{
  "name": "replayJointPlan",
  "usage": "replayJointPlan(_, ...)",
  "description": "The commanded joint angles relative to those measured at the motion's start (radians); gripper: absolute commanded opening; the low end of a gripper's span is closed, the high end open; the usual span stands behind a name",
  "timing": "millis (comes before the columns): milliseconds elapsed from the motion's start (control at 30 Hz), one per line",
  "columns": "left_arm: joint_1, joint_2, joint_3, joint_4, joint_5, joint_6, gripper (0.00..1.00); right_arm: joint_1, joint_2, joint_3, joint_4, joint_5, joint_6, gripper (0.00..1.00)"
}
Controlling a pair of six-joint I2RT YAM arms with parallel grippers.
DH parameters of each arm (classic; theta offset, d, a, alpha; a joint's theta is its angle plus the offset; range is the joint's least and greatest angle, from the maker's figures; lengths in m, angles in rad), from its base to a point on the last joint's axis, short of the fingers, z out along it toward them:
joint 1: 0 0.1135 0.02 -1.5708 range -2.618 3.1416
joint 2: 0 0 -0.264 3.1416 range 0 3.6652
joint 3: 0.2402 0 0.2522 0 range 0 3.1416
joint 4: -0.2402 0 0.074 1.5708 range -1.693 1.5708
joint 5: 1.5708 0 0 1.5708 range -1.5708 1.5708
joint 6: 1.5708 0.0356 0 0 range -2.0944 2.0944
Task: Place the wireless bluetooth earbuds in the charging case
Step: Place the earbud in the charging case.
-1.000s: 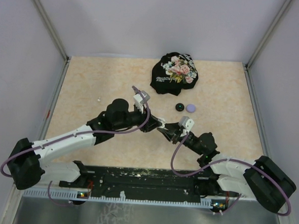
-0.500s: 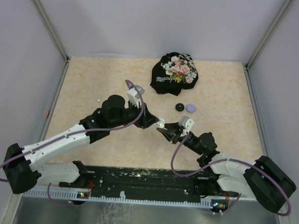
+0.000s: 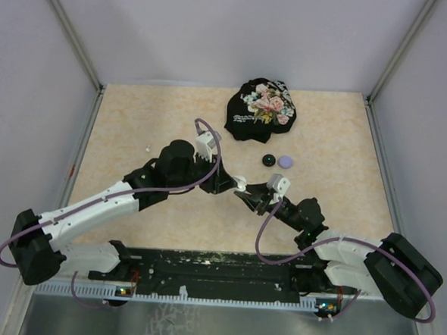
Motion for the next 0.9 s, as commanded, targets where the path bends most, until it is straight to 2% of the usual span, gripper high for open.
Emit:
replayJointPlan(0, 0.004, 0.012, 0.035, -0.024, 0.016, -0.004, 0.38, 0.006, 0.002, 0.037, 0.064, -0.012, 0.007, 0.0)
replayJointPlan(567, 0.002, 0.034, 0.051, 0.008, 0.058, 0.018, 0.2, 0.005, 0.004, 0.04, 0.057, -0.018, 0.01, 0.0)
replayJointPlan(867, 0.002, 0.074, 0.065, 0.019, 0.088, 0.059, 0.2, 0.005, -0.002, 0.043, 0.055, -0.028, 0.012, 0.0)
